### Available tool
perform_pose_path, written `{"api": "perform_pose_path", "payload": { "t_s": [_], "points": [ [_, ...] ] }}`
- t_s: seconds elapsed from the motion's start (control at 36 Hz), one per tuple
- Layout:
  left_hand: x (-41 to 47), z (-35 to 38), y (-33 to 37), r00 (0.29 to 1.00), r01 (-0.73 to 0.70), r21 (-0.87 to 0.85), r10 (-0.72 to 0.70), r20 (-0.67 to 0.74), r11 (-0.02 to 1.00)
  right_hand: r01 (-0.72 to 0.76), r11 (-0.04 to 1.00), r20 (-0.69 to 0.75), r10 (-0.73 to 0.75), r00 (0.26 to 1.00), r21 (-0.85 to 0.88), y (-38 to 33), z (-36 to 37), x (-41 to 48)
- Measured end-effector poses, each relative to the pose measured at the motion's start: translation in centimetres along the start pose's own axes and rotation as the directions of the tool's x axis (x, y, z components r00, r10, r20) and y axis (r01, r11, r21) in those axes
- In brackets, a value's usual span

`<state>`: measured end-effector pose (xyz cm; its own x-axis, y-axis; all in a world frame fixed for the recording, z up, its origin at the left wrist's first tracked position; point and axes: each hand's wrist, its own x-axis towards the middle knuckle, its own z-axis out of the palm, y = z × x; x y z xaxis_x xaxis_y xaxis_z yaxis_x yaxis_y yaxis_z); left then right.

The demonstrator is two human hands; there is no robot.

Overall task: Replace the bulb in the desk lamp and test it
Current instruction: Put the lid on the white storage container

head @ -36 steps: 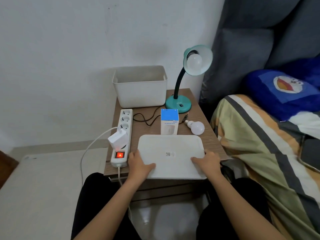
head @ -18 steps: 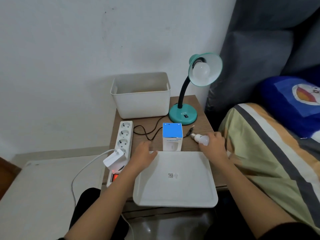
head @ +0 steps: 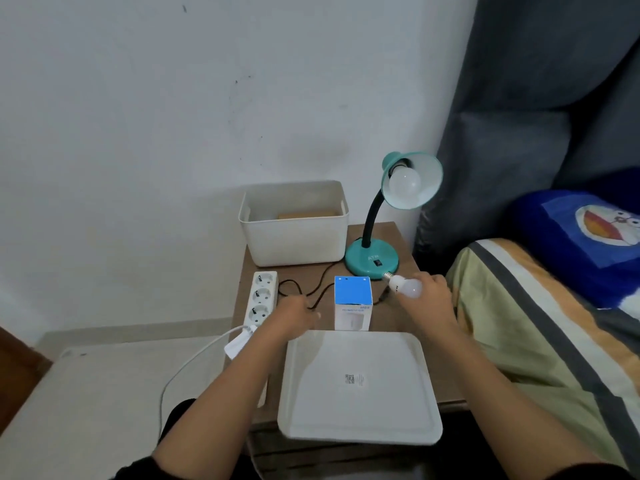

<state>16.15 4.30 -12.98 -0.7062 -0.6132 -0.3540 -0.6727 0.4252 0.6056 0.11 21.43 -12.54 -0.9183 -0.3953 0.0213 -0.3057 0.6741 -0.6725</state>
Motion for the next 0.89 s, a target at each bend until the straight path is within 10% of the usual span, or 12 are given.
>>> {"api": "perform_pose_path", "payload": {
  "t_s": [0.44, 0.89],
  "points": [
    [5.7, -14.6, 5.6, 0.977, -0.127, 0.162, 0.151, -0.152, 0.979, 0.283, 0.957, 0.022, -0.285, 0.958, 0.066, -15.2, -0.2, 5.6],
    [21.2, -16.6, 3.7, 0.999, 0.019, 0.236, -0.007, -0.053, 0.972, 0.183, 0.983, 0.395, -0.181, 0.901, 0.032, -19.3, 9.9, 19.2]
  ]
}}
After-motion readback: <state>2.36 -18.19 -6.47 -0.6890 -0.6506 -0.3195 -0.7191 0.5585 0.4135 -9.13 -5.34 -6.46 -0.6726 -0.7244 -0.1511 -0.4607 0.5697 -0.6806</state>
